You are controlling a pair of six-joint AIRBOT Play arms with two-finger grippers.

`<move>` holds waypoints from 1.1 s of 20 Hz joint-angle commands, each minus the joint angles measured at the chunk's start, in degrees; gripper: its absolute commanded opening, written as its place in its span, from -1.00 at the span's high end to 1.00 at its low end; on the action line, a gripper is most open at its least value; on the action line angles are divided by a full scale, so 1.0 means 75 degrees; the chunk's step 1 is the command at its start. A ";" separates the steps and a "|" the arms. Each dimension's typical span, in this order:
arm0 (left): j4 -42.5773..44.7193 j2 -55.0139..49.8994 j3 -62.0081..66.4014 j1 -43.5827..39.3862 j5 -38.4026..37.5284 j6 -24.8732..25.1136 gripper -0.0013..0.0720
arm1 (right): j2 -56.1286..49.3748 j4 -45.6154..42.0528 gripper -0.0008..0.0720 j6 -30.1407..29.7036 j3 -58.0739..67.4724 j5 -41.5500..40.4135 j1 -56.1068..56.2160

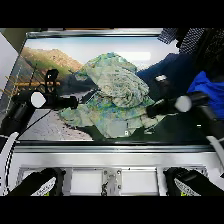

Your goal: Fold the clothes and pants, and hang the long-sleeved shirts on hangers.

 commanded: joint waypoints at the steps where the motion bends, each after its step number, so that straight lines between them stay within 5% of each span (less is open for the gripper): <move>1: 0.0009 0.0073 -0.0102 -0.0224 0.0079 -0.0189 -0.66 | -0.1303 -0.1536 -0.38 0.2594 -0.0029 0.0114 0.2492; 7: 0.0006 0.0073 -0.0105 -0.0224 0.0015 -0.0201 -0.66 | -0.2824 -0.2107 -0.37 0.4380 0.0458 -0.0079 0.3314; 18: 0.0000 0.0070 -0.0105 -0.0224 0.0017 -0.0201 -0.66 | -0.3159 -0.2527 -0.35 0.6140 0.0484 -0.0411 0.3008; 20: 0.0003 0.0073 -0.0105 -0.0224 0.0020 -0.0201 -0.66 | -0.3156 -0.2532 0.03 0.6146 0.0484 -0.0411 0.2871; 22: 0.0006 0.0070 -0.0105 -0.0224 0.0032 -0.0201 -0.66 | -0.3156 -0.2512 0.02 0.6132 0.0484 -0.0405 0.2833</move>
